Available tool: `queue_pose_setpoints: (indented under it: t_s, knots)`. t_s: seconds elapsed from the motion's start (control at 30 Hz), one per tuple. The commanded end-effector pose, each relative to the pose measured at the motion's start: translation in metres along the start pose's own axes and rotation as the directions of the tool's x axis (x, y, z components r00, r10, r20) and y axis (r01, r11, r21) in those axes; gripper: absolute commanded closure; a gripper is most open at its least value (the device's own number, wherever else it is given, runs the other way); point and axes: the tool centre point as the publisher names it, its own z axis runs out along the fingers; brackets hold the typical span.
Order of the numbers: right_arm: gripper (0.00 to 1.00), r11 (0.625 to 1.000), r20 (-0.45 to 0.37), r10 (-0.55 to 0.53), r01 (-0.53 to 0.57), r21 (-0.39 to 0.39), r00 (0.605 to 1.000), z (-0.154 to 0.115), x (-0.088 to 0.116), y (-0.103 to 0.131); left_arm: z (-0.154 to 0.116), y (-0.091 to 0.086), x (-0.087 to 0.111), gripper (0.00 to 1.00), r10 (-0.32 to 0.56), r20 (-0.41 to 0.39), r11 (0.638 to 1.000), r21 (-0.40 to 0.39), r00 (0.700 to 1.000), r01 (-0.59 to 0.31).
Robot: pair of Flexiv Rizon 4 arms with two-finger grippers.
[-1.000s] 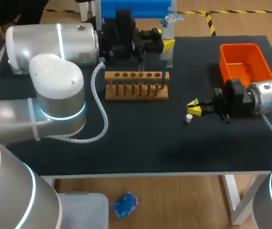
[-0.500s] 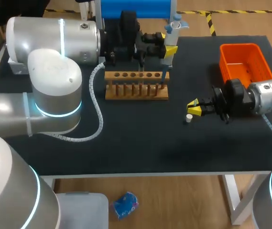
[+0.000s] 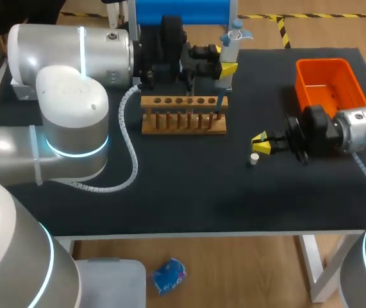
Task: Invert the test tube, pick up the pipette, mount the tip to pipette, aspirate from beaker and dispense into the tube, eject the tip, return the pipette, and cap with the stopper.
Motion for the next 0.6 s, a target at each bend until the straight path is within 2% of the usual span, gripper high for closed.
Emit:
queue_pose_setpoints:
  t_s: [0.03,0.6]
  knots:
    - [1.00,1.000,-0.002,0.002,-0.002,-0.004,1.000,0.014,-0.013,-0.004,-0.001,0.001,0.000,1.00,0.001,-0.002,1.000,0.006,1.000,-0.001]
    - [1.00,0.999,-0.055,-0.016,0.014,-0.031,0.998,0.070,-0.042,0.003,-0.001,0.001,0.000,1.00,0.001,-0.002,1.000,0.006,1.000,-0.001]
